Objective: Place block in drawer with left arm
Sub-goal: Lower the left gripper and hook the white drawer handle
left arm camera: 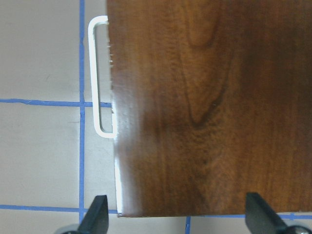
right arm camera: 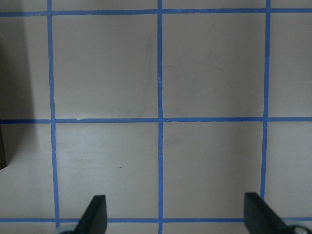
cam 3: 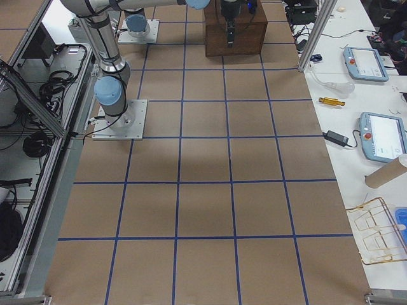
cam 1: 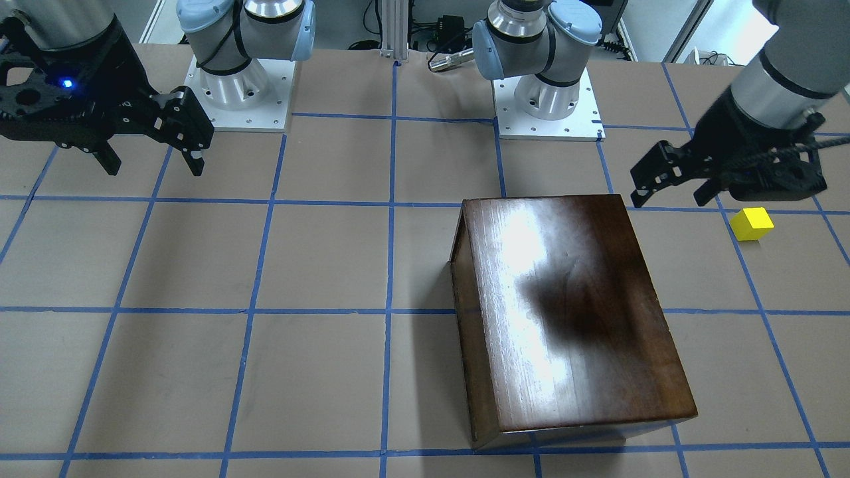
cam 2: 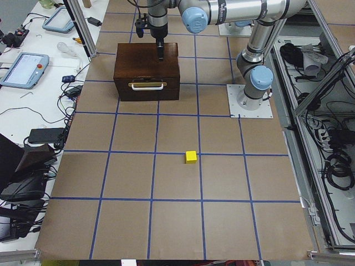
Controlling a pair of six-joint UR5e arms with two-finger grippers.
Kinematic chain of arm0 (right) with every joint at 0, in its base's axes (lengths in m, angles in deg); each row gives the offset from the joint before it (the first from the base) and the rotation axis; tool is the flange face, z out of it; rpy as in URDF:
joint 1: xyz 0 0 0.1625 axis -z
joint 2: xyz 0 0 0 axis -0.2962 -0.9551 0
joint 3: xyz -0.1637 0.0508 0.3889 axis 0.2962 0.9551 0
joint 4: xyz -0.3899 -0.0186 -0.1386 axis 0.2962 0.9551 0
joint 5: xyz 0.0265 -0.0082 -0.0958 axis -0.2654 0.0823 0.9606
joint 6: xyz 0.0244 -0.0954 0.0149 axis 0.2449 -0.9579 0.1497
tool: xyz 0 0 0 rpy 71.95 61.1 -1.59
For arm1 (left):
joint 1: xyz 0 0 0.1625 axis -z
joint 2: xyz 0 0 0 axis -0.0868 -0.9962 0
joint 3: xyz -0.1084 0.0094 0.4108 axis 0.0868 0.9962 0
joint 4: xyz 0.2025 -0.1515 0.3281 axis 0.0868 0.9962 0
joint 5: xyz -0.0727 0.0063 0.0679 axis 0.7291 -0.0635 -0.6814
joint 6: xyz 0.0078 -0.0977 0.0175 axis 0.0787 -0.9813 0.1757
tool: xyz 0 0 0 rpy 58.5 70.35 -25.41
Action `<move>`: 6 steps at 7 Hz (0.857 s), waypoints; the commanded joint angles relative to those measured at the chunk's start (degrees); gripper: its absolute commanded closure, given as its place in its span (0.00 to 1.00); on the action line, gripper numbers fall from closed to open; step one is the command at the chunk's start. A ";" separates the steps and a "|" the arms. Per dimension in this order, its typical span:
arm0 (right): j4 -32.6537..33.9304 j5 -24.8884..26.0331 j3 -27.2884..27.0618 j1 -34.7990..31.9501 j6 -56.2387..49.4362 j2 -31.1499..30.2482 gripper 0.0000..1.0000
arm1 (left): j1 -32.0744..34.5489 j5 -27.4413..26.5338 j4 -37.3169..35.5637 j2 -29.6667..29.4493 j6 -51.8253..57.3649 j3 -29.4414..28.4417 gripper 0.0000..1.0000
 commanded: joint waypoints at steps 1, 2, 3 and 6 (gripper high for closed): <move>0.00 0.00 0.00 -0.04 0.00 0.00 0.00 | -6.73 0.18 -0.76 -3.63 7.64 1.48 0.00; 0.00 0.00 0.00 -0.05 0.00 -0.09 0.00 | -8.68 0.78 -1.72 -5.38 8.20 1.57 0.00; 0.00 0.00 0.00 0.04 0.00 0.00 0.00 | -9.22 2.18 -2.95 -6.79 8.38 1.92 0.00; 0.00 0.00 0.00 -0.05 0.00 0.00 0.00 | -9.13 5.71 -5.42 -11.28 8.21 2.36 0.00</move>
